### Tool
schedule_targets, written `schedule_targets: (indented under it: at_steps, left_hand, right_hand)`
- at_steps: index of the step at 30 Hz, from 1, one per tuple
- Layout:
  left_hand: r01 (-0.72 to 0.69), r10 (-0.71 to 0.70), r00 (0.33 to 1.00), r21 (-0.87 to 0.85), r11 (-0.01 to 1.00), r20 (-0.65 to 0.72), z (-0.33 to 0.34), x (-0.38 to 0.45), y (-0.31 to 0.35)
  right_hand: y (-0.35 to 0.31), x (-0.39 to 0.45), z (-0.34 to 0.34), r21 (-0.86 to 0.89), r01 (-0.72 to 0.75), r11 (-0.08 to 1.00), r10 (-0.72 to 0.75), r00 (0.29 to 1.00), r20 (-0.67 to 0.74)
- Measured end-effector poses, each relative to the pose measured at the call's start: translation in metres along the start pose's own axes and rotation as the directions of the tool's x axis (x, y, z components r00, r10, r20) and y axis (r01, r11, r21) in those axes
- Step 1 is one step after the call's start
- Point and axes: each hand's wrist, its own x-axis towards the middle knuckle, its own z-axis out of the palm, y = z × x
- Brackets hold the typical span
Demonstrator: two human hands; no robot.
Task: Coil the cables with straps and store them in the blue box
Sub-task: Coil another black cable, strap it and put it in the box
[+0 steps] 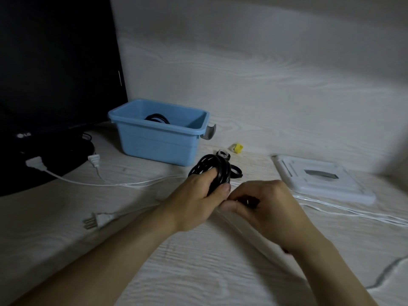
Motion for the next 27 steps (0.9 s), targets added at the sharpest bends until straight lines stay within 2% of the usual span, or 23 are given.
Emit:
schedule_targets:
  at_steps: [3,5,8,10,12,13,14,16,17,18,21,24,25,27]
  left_hand:
    - [0.064,-0.063,0.997,-0.023,0.998,0.048,-0.001,-0.001,0.005]
    - [0.109,-0.097,0.99,-0.12,0.987,0.101,-0.002,-0.002,0.008]
    - [0.211,-0.148,0.966,-0.317,0.925,0.211,-0.007,-0.002,0.016]
    - [0.315,-0.178,0.933,-0.475,0.821,0.312,-0.01,-0.002,0.02]
    - [0.384,-0.164,0.911,-0.638,0.668,0.377,-0.009,-0.002,0.024]
    - [0.405,-0.161,0.906,-0.694,0.595,0.391,-0.009,-0.002,0.025]
    - [0.423,-0.161,0.901,-0.732,0.533,0.403,-0.01,-0.001,0.025]
    - [0.455,-0.153,0.888,-0.777,0.435,0.434,-0.011,0.0,0.025]
    - [0.471,-0.138,0.879,-0.788,0.397,0.456,-0.013,0.0,0.023]
    - [0.49,-0.11,0.867,-0.793,0.362,0.485,-0.014,-0.001,0.021]
    - [0.519,-0.004,0.841,-0.803,0.293,0.541,-0.015,-0.004,0.013]
    - [0.527,0.038,0.83,-0.804,0.276,0.557,-0.015,-0.006,0.006]
    - [0.544,0.046,0.817,-0.795,0.269,0.575,-0.016,-0.005,0.006]
    - [0.592,0.017,0.789,-0.767,0.248,0.614,-0.016,-0.001,0.005]
  right_hand:
    - [0.004,0.001,-0.001,0.008,0.052,0.999,-0.052,0.999,-0.016]
    - [0.005,0.001,0.002,0.02,0.072,0.997,-0.071,0.997,-0.038]
    - [0.006,0.001,0.004,0.083,-0.036,0.996,0.049,0.986,-0.156]
    - [0.011,0.001,0.004,0.144,-0.149,0.978,0.176,0.965,-0.194]
    - [0.012,-0.001,0.008,0.186,-0.152,0.971,0.179,0.974,-0.139]
    - [0.01,-0.002,0.01,0.28,-0.167,0.945,0.198,0.976,-0.086]
    - [0.004,-0.002,0.013,0.44,-0.22,0.871,0.254,0.967,-0.018]
    - [-0.013,-0.001,0.016,0.754,-0.334,0.565,0.355,0.924,0.143]
    - [-0.018,0.0,0.019,0.829,-0.348,0.437,0.377,0.908,0.183]
    - [-0.019,0.001,0.023,0.862,-0.341,0.374,0.398,0.899,0.183]
    - [-0.018,0.002,0.024,0.901,-0.288,0.324,0.44,0.889,0.126]
    - [-0.016,0.002,0.019,0.928,-0.32,0.193,0.492,0.849,0.191]
    - [-0.015,0.002,0.018,0.922,-0.334,0.197,0.512,0.837,0.194]
    - [-0.015,0.003,0.018,0.89,-0.366,0.272,0.536,0.825,0.176]
